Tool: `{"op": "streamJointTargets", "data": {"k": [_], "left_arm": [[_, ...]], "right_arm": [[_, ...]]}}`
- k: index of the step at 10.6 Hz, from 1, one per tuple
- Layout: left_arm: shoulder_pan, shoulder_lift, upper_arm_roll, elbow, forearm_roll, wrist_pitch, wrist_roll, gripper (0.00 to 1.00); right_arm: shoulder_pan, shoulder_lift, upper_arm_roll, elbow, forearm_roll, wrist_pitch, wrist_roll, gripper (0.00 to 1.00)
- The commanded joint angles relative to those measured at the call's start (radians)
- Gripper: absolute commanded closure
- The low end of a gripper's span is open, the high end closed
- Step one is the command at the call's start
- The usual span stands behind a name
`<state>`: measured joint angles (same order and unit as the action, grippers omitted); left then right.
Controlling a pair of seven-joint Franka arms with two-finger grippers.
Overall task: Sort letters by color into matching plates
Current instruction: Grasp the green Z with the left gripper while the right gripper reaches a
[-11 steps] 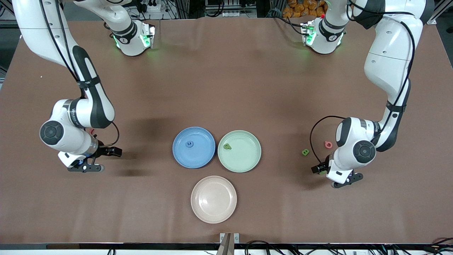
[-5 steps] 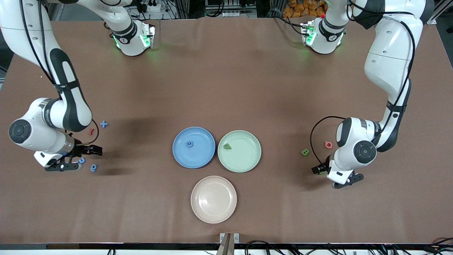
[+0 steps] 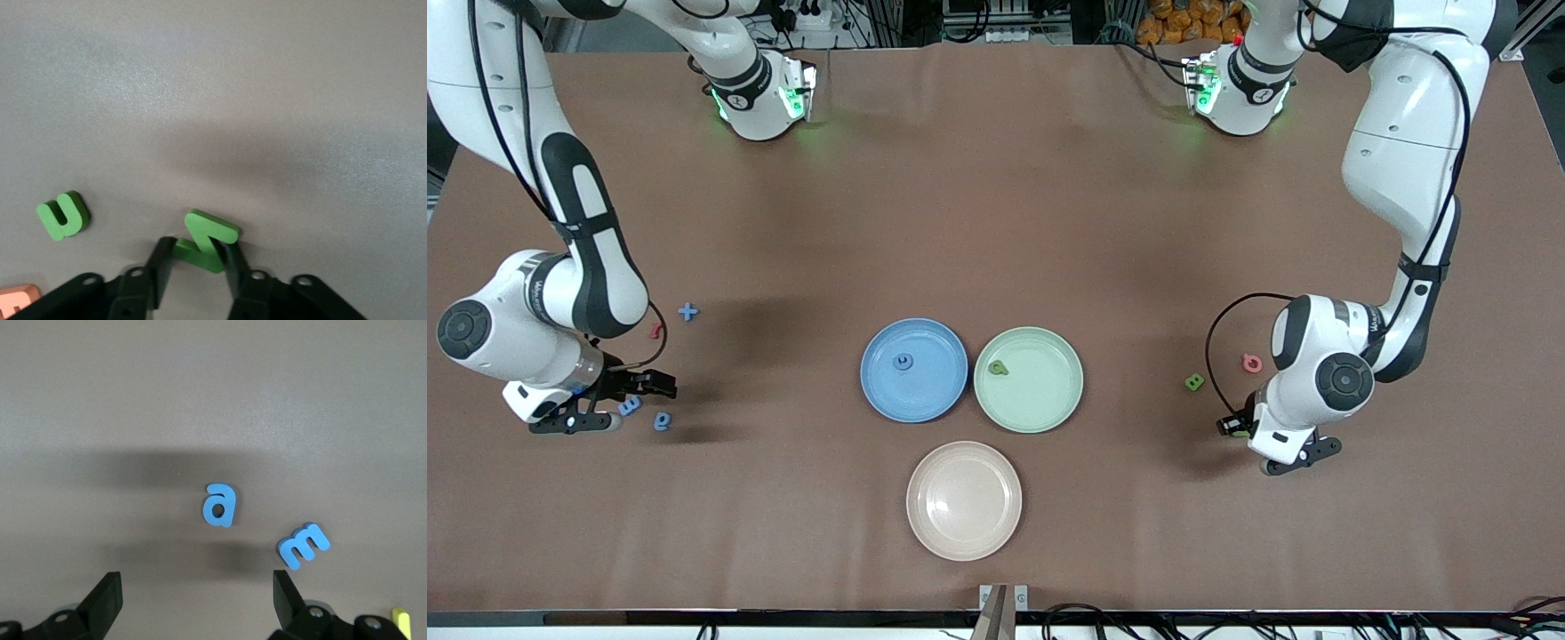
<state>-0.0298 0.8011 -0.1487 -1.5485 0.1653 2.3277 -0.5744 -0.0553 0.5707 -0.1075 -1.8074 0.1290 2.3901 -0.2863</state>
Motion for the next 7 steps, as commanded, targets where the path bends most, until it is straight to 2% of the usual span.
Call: {"op": "streamJointTargets", "data": {"k": [1, 7], "left_arm": [[-0.007, 0.013, 0.011, 0.008, 0.020, -0.014, 0.001, 1.00], [-0.007, -0.013, 0.006, 0.008, 0.014, -0.014, -0.002, 1.00]], "right_arm": [[-0.008, 0.066, 0.008, 0.059, 0.034, 0.010, -0.013, 0.00], [-0.009, 0.133, 0.006, 0.111, 0.038, 0.057, -0.008, 0.00]]}}
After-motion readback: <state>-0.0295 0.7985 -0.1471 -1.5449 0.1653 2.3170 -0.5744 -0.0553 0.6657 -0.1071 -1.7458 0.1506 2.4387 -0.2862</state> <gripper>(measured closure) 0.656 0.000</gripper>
